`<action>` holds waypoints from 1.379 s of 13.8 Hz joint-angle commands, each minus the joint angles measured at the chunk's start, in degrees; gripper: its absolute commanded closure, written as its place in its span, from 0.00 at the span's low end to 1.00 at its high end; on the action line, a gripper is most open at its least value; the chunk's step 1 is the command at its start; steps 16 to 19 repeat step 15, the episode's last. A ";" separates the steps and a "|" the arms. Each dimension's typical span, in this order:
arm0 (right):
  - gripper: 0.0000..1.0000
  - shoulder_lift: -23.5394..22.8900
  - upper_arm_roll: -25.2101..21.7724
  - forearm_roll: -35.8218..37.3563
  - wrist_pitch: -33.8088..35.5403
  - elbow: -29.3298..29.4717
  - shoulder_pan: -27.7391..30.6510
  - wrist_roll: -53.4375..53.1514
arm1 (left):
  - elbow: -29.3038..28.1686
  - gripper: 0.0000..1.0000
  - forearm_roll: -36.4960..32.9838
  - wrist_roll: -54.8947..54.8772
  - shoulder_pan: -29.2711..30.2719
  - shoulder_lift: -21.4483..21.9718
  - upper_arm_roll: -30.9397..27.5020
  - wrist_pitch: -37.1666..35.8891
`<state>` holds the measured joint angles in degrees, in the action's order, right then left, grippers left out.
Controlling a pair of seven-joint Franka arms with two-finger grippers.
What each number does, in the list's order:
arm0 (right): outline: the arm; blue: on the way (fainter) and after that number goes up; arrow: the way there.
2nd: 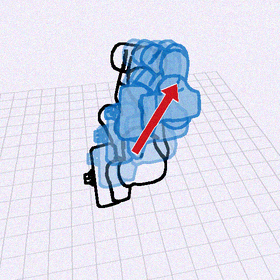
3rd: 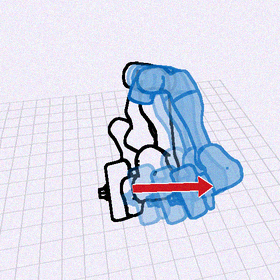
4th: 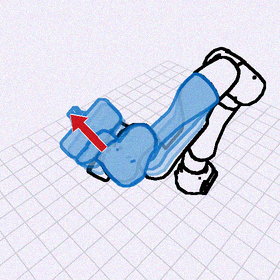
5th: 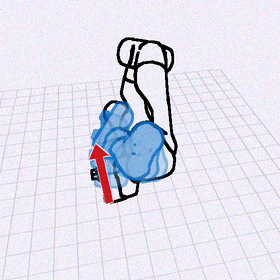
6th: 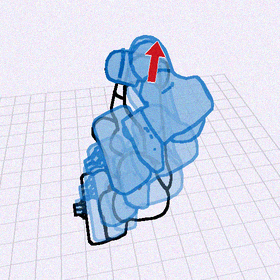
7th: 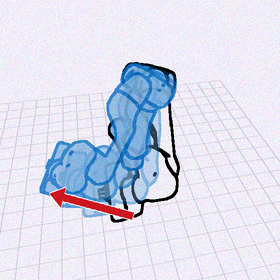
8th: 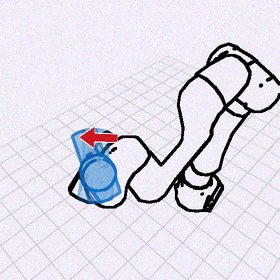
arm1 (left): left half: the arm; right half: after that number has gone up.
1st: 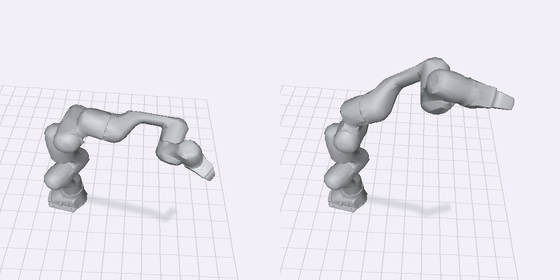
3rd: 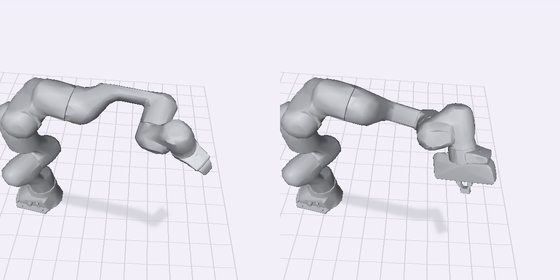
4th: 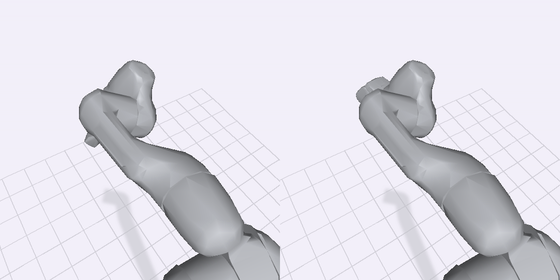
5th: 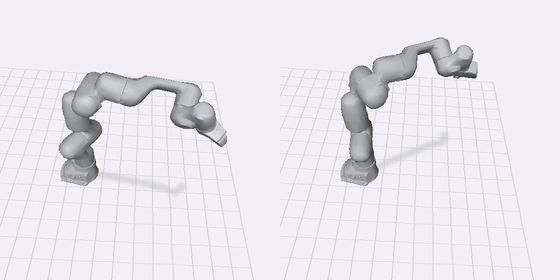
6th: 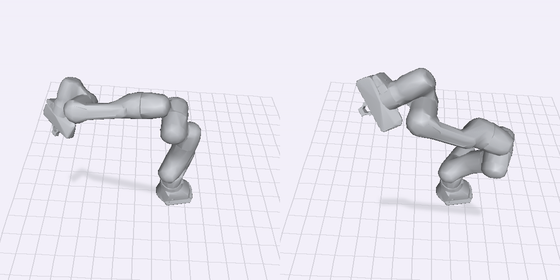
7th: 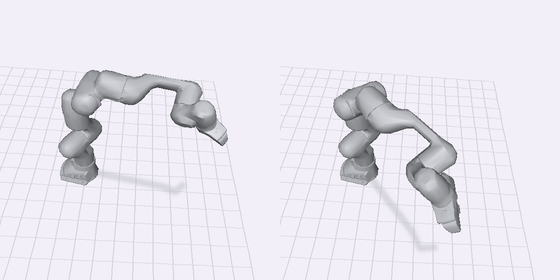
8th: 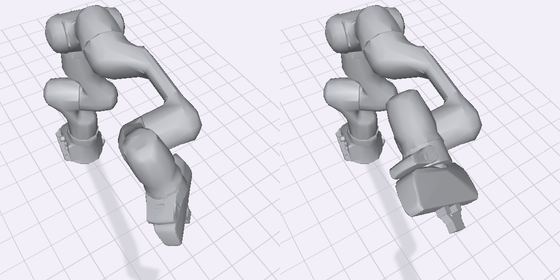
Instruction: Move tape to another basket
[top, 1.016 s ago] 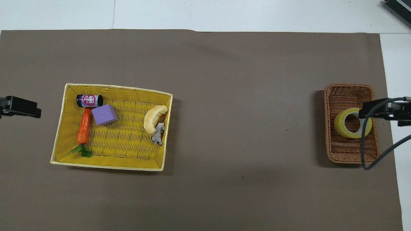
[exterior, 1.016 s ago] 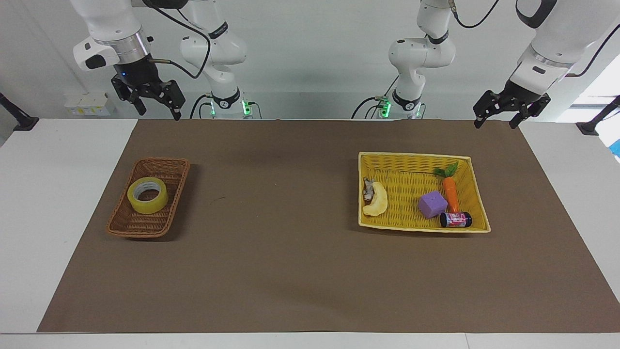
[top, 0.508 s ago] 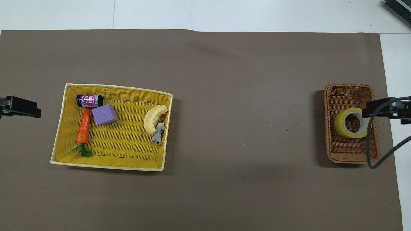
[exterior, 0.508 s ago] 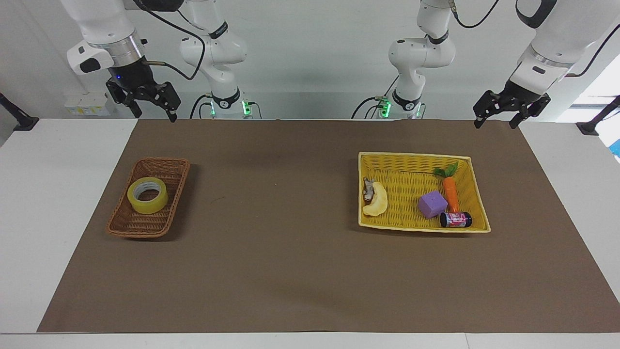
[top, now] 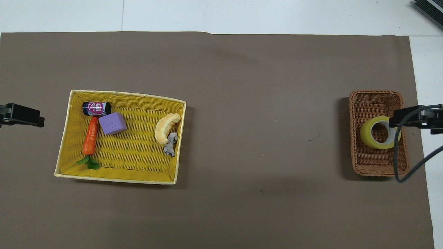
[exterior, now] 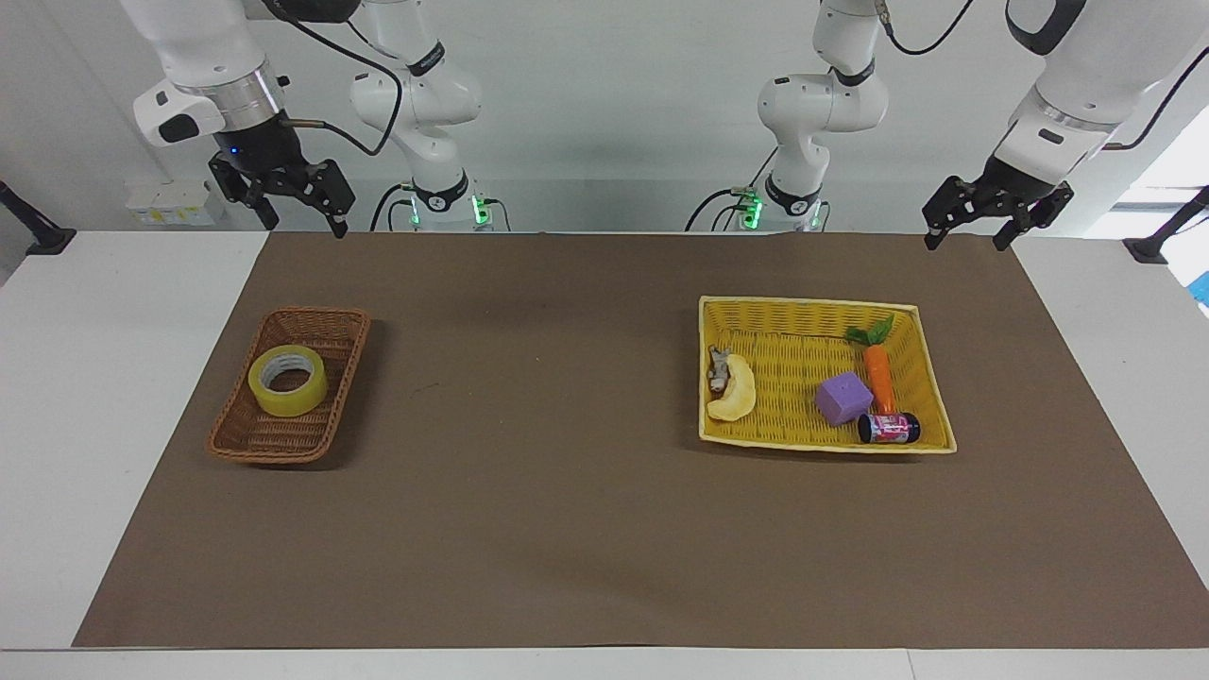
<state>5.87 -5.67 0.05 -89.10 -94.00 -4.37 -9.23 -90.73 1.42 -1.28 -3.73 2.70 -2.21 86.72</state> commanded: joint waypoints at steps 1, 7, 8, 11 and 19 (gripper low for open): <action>0.00 -0.33 -0.31 1.18 1.82 0.84 -0.20 2.54 | 0.03 0.00 -1.07 -0.30 -1.19 0.46 -0.87 0.12; 0.00 -0.33 -0.48 1.27 3.05 0.84 0.33 4.57 | 0.02 0.00 -1.07 -0.30 -1.10 0.46 -0.87 0.12; 0.00 -0.24 -0.57 1.35 3.49 0.84 0.33 4.66 | -0.06 0.00 -1.07 -0.30 -1.10 0.46 -0.87 0.12; 0.00 -0.24 -0.48 2.05 4.28 0.93 1.03 5.79 | 0.02 0.00 -1.07 -0.30 -1.10 0.46 -0.87 0.12; 0.00 -0.15 -0.48 3.11 4.81 0.84 1.03 7.74 | -0.06 0.00 -1.07 -0.30 -1.10 0.46 -0.87 0.12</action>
